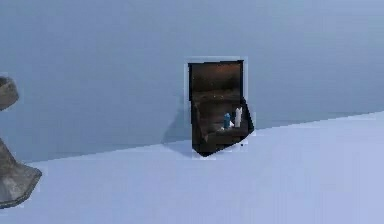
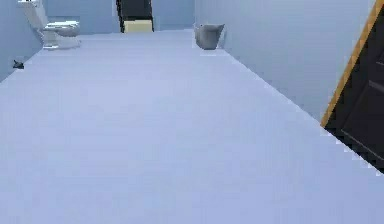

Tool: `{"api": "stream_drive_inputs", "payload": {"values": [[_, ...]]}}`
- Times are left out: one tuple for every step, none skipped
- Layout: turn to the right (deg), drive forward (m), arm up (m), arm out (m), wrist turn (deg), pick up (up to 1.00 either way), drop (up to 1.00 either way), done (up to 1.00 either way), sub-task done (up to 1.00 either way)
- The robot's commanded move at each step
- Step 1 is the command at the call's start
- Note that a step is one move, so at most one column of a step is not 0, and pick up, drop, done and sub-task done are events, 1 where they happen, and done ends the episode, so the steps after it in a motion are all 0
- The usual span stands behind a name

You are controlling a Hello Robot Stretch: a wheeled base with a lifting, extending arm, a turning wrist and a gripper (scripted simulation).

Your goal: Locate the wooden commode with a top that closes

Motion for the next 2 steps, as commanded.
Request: {"api": "stream_drive_inputs", "payload": {"values": [[0.0,1.00,0.00,0.00,0.0,0.00,0.00,0.00,0.00],[18.0,0.00,0.00,0.00,0.0,0.00,0.00,0.00,0.00]]}}
